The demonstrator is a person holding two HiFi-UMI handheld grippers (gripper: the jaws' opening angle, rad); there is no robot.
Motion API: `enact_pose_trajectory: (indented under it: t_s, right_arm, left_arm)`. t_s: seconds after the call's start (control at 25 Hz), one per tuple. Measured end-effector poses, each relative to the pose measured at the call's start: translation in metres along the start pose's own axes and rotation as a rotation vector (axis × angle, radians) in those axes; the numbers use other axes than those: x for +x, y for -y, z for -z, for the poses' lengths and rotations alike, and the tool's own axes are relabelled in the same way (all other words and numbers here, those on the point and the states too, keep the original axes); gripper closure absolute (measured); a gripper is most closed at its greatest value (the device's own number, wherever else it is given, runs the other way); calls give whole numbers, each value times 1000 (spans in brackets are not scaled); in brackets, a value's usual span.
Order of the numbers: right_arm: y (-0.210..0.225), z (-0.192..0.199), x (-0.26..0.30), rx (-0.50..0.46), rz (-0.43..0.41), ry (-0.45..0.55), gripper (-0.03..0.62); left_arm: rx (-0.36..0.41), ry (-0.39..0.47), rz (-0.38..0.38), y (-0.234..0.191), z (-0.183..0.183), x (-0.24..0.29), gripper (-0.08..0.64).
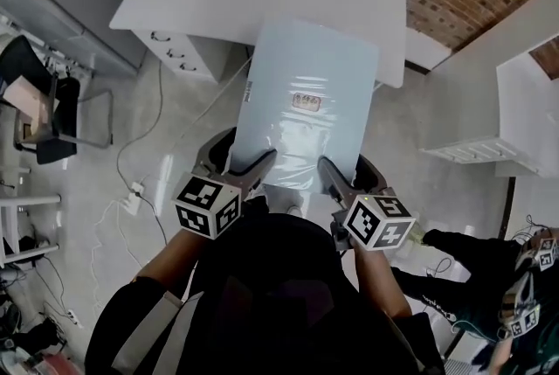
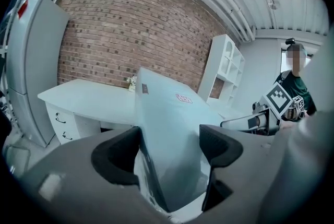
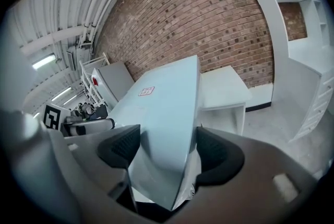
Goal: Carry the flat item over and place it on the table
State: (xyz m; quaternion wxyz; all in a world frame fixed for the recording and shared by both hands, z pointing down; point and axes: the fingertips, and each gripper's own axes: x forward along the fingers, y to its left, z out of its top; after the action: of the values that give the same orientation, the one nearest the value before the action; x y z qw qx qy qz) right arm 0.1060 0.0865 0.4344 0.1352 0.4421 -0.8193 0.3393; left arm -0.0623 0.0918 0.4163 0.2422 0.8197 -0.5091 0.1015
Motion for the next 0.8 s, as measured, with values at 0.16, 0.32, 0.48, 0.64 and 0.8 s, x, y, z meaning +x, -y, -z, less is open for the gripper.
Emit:
enact_pose_trajectory:
  t_s: [0.16, 0.32, 0.48, 0.64, 0.8]
  right_arm:
    - [-4, -12, 23, 14, 36, 7, 253]
    - [-6, -26, 39, 22, 71, 22, 252]
    - [-7, -39, 49, 35, 109, 40, 252]
    - [-8, -50, 57, 39, 147, 58, 252]
    - [-8, -57, 62, 40, 173, 64, 252]
  left_arm:
    - [5, -9, 40, -24, -12, 16, 186]
    - [15, -12, 82, -42, -25, 30, 186]
    - [32, -18, 133, -54, -37, 42, 186]
    - [39, -16, 179, -63, -46, 53, 186]
    - [47, -13, 206, -69, -53, 62, 186]
